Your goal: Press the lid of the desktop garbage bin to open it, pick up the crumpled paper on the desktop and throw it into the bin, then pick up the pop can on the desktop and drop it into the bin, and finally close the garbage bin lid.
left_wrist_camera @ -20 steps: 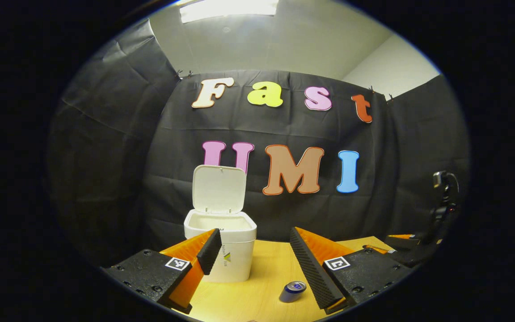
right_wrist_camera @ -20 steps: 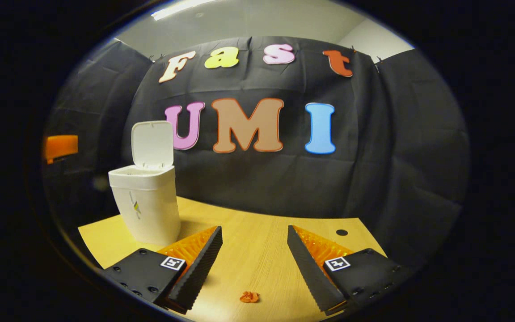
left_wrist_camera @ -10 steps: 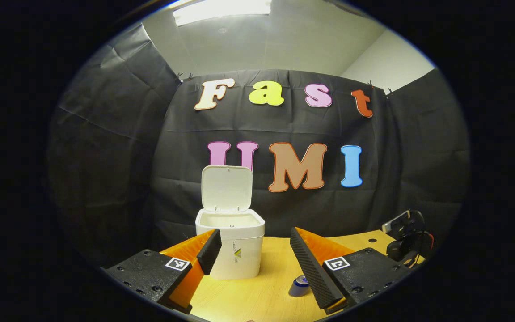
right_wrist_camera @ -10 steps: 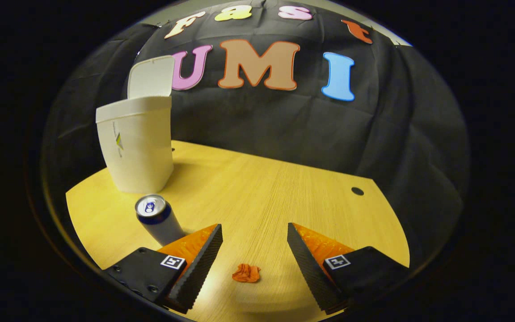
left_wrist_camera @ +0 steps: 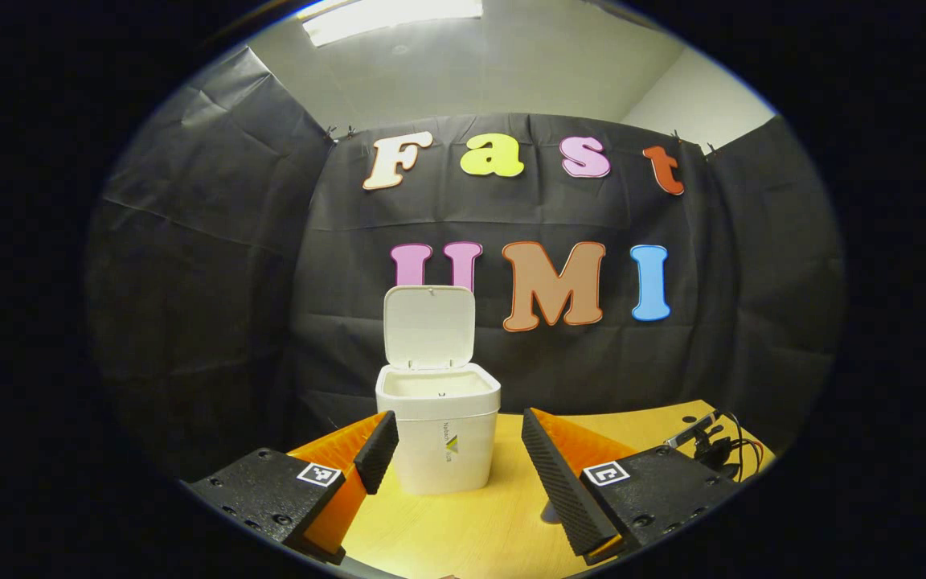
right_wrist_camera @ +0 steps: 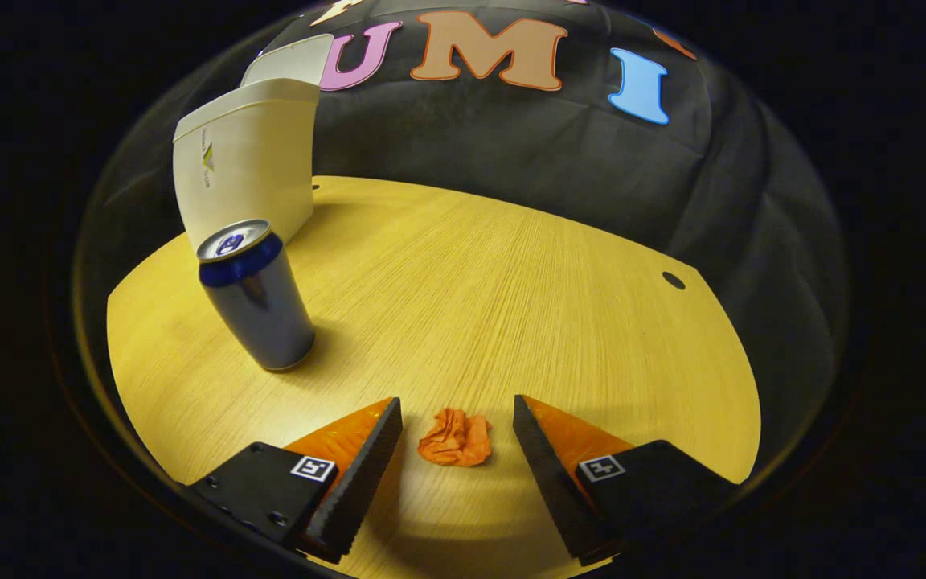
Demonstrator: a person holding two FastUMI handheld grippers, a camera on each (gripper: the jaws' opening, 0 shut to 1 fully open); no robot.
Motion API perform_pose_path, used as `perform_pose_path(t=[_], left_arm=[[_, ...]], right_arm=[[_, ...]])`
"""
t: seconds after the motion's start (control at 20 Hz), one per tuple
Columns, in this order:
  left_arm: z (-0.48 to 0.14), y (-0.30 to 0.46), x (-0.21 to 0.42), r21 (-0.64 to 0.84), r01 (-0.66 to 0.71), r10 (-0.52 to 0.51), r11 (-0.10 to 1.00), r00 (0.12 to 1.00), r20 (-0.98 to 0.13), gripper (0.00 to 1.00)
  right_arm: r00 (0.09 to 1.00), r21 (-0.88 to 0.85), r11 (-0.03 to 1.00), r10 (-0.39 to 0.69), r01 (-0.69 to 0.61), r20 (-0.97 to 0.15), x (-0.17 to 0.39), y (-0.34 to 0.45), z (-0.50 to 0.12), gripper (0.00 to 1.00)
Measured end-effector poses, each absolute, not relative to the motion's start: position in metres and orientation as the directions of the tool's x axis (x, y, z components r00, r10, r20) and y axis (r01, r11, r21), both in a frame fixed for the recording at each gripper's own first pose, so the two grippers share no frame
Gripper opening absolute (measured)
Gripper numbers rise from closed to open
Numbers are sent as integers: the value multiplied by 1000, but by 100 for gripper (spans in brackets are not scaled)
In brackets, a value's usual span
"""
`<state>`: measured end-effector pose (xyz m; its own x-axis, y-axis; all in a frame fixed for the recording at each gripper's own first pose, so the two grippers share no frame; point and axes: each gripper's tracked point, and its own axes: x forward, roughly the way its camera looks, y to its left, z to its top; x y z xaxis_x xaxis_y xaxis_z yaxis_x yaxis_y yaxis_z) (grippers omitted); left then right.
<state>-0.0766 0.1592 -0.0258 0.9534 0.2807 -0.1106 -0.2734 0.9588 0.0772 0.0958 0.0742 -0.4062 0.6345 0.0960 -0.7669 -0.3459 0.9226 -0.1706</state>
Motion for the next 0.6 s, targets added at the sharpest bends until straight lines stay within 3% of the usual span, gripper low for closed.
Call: perform_pose_path(t=[0.1, 0.15, 0.2, 0.35, 0.4, 0.5, 0.6], left_arm=[[-27, 160, -76, 80, -274, 282, 958, 952, -117, 92], [-28, 159, -75, 81, -270, 279, 959, 953, -119, 92], [-28, 157, -75, 83, -266, 275, 960, 954, -119, 92], [-27, 155, -73, 92, -256, 266, 962, 957, -117, 93], [-27, 154, -72, 92, -252, 262, 963, 958, -115, 93], [-26, 151, -69, 83, -242, 250, 967, 962, -113, 92], [-26, 149, -67, 79, -234, 242, 969, 964, -111, 93]], right_arm=[[619, -174, 914, 100, -367, -779, 91, 73, -411, 85], [616, -167, 912, 110, -374, -780, 92, 76, -412, 90], [613, -158, 912, 119, -379, -781, 90, 75, -412, 75], [611, -115, 919, 155, -378, -776, 87, 82, -417, 58], [601, -95, 921, 165, -377, -782, 87, 84, -419, 40], [561, -14, 933, 205, -360, -802, 87, 85, -417, 34], [553, 40, 942, 230, -333, -801, 91, 83, -417, 22]])
